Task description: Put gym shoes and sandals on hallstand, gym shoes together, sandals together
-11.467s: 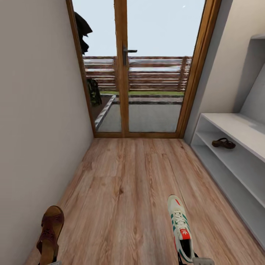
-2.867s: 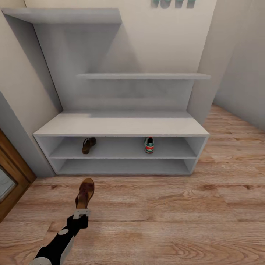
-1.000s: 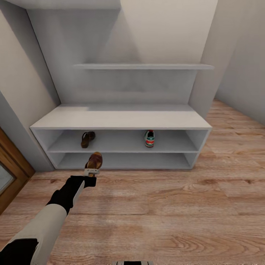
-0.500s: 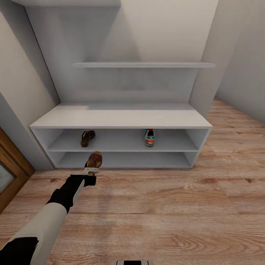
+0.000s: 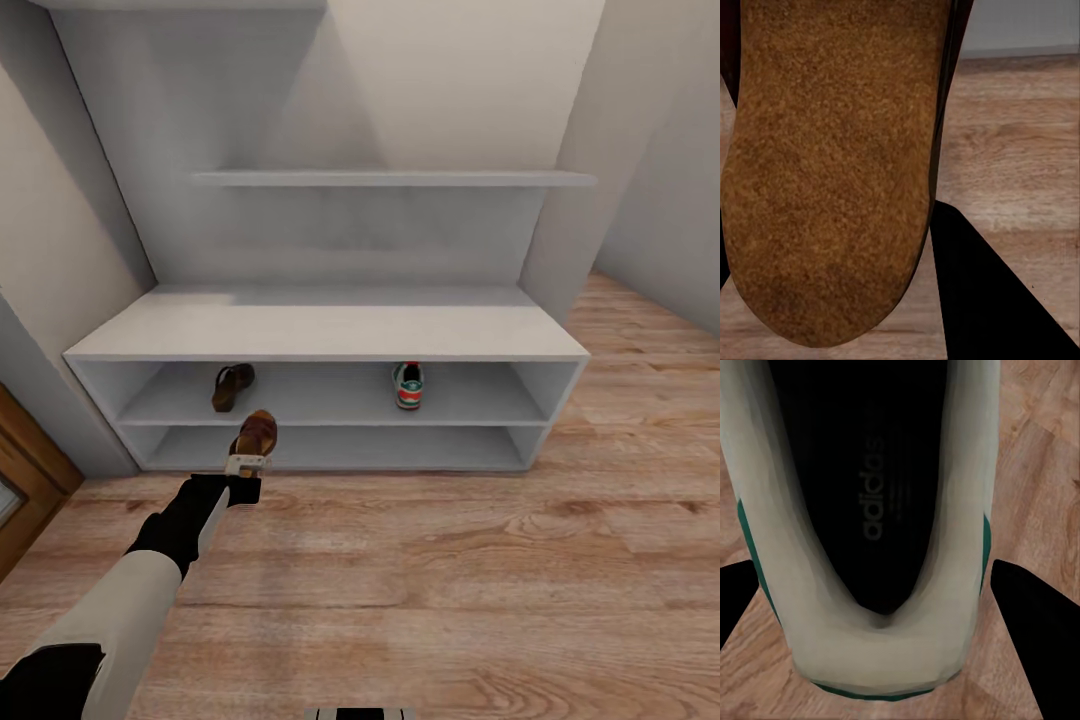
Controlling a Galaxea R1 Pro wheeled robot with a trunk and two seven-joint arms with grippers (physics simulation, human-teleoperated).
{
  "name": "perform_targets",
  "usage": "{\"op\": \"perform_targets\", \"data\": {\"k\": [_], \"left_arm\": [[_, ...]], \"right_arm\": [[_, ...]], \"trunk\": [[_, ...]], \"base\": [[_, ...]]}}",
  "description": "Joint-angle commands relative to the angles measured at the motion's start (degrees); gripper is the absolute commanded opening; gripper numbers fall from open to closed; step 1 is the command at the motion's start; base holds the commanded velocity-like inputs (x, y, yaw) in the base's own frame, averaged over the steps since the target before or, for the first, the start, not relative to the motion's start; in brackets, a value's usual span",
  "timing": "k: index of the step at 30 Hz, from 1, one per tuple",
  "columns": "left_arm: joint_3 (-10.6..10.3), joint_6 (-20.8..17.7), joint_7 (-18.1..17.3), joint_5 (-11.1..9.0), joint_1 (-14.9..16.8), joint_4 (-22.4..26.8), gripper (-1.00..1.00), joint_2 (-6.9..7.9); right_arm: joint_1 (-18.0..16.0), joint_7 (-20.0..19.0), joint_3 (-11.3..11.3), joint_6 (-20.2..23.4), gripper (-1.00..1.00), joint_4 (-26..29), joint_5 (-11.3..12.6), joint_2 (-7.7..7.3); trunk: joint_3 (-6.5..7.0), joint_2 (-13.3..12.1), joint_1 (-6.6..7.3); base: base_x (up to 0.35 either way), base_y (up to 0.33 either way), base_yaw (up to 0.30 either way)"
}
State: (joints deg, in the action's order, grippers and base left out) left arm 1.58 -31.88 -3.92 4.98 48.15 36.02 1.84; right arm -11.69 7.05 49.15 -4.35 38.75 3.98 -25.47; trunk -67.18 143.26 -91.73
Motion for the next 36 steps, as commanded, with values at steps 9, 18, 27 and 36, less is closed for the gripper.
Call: {"op": "perform_targets", "data": {"k": [9, 18, 27, 36], "left_arm": [[0.26, -0.20, 1.06, 0.67, -0.02, 0.02, -1.00, -0.20], [0.45, -0.20, 1.20, 0.67, -0.06, 0.08, -1.00, -0.09], [0.52, -0.12, 1.20, 0.71, -0.09, 0.10, -1.00, -0.01], [0.53, -0.19, 1.20, 0.73, -0.07, 0.10, -1.00, 0.01]], "right_arm": [[-0.01, 0.16, 0.84, -0.31, -1.00, -0.08, 0.42, -0.02], [0.00, 0.16, 3.83, -0.22, -1.00, -0.08, 0.42, -0.02], [0.00, 0.16, 3.84, -0.22, -1.00, -0.08, 0.42, -0.02], [0.00, 0.16, 3.84, -0.22, -1.00, -0.08, 0.42, -0.02]], "trunk": [[-0.05, 0.02, -0.02], [-0.05, 0.02, -0.02], [-0.05, 0.02, -0.02], [-0.05, 0.02, -0.02]], "base": [[0.229, 0.000, 0.000], [0.239, 0.000, 0.000], [0.335, 0.000, 0.000], [0.125, 0.000, 0.000]]}}
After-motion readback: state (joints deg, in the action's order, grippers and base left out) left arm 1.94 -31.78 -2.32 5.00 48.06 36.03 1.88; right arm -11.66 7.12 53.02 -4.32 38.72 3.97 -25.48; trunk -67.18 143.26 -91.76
